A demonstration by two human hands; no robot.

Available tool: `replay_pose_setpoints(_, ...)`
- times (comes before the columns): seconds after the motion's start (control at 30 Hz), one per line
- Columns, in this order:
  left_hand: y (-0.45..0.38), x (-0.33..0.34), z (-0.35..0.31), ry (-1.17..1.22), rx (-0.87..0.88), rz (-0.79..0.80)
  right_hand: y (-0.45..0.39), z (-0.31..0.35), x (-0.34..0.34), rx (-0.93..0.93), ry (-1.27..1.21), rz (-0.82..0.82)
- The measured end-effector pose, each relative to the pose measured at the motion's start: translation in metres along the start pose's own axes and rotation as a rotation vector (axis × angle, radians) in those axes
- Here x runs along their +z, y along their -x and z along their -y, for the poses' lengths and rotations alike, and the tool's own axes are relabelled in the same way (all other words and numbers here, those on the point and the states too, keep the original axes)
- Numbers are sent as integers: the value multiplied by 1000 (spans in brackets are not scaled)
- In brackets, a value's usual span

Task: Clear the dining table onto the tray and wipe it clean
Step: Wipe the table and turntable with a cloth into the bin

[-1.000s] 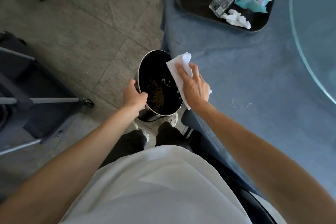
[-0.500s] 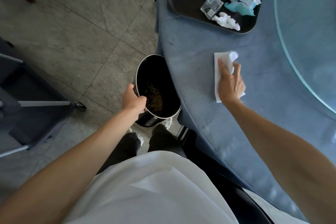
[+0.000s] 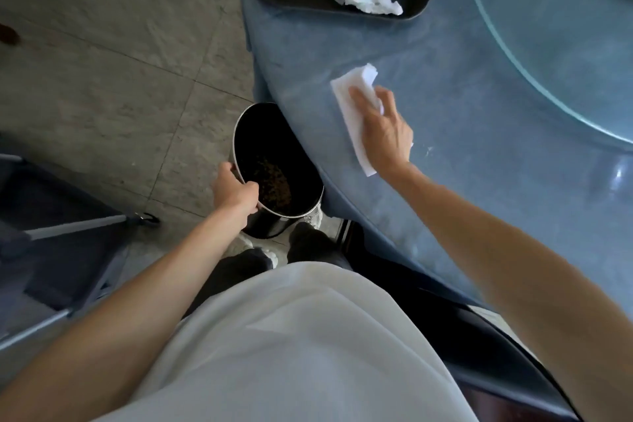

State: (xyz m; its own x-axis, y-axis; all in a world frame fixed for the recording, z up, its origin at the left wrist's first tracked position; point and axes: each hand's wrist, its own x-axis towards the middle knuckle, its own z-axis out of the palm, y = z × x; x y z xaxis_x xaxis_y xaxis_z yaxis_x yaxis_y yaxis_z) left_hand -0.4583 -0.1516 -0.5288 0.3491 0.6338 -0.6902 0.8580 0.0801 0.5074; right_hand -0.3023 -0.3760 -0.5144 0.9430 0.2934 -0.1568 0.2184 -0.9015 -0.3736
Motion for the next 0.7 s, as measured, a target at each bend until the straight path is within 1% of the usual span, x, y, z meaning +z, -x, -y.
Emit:
replay_pose_setpoints(0.1, 2, 6, 2, -38, -1, 19, -4, -82, -37, 296, 40, -157)
replay_pose_setpoints(0.13, 2, 9, 3, -43, -2, 28, -1, -110, -47, 365, 68, -187)
replay_pose_setpoints(0.17, 3, 12, 4, -45, -1, 33, 4, -134, -56, 417, 97, -193)
replay_pose_setpoints(0.23, 6, 16, 6, -53, -5, 39, 18, -169, -65, 484, 140, -150)
replay_pose_setpoints(0.3, 10, 21, 6, -41, -3, 47, 34, -184, -61, 507, 155, -101)
replay_pose_setpoints(0.33, 12, 22, 7, -30, -2, 49, 38, -184, -53, 515, 167, -106)
replay_pose_setpoints(0.4, 16, 23, 7, -20, -3, 45, 39, -172, -39, 496, 188, -160)
replay_pose_setpoints(0.47, 18, 23, 9, -17, -5, 40, 37, -153, -32, 434, 166, -161)
replay_pose_setpoints(0.5, 20, 23, 9, -19, -5, 41, 38, -143, -29, 402, 125, -132)
replay_pose_setpoints(0.57, 23, 23, 10, -3, 2, 39, 41, -119, -16, 273, 86, -57)
replay_pose_setpoints(0.7, 25, 21, 12, -1, -13, 39, 44, -28, 28, -1, 131, 54)
